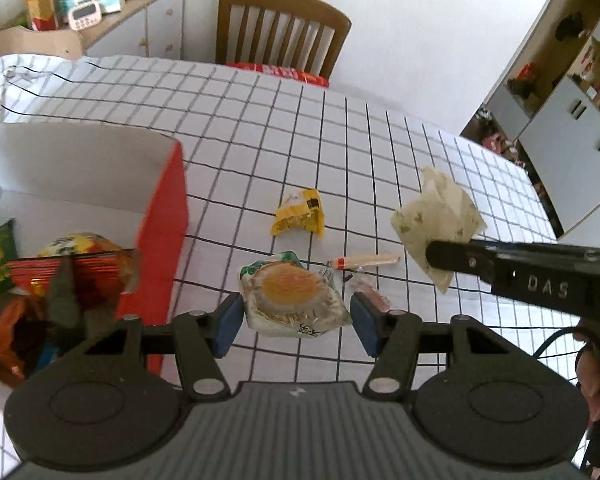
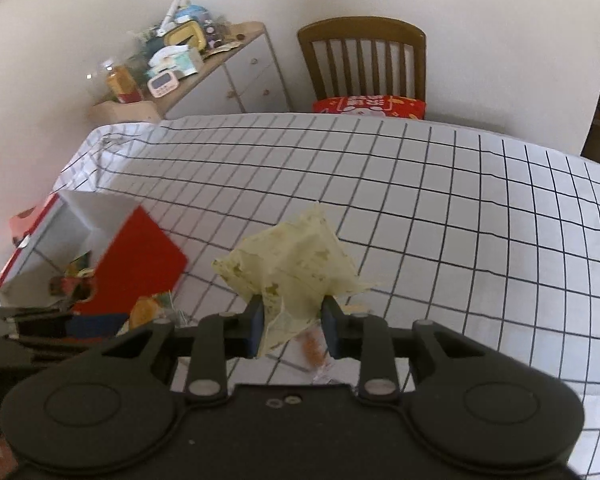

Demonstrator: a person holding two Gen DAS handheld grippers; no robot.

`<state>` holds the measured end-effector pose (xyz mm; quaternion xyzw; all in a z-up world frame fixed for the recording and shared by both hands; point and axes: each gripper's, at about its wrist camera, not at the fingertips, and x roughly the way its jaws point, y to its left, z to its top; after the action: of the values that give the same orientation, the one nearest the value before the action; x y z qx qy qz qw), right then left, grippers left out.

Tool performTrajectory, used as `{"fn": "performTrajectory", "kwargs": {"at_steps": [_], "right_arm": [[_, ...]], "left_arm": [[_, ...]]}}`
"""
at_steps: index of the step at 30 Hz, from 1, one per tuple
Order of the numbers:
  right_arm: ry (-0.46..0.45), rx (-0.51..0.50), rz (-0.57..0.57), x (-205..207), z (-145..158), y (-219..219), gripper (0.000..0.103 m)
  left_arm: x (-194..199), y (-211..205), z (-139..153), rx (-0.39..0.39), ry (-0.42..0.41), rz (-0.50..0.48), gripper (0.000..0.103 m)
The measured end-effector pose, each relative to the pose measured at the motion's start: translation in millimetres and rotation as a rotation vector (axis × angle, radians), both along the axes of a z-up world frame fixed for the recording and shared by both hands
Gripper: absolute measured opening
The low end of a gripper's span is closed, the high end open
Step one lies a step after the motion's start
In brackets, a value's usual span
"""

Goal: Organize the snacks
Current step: 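Carry the cake and pale packet into the box and open both tools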

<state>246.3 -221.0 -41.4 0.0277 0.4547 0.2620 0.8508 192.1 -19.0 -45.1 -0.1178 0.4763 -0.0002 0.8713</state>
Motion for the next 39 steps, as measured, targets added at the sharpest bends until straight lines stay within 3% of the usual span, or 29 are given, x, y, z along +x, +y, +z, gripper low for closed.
{"fn": "performTrajectory", "kwargs": {"at_steps": [20,31,39], "right_arm": [[-0.069,0.016,0.137,-59,51,77,0.028],[-0.067,0.001,0.193,-65,46,147,0.029],[-0.056,-0.04,0.202,-53,31,204,0.029]], "left_arm": [[-70,76,59,0.033,-0.118,0.072,0.059],[-86,150,64,0.068,-0.125,0.169,0.059],[-82,208,48,0.092,-0.084,0.245,0.059]]}}
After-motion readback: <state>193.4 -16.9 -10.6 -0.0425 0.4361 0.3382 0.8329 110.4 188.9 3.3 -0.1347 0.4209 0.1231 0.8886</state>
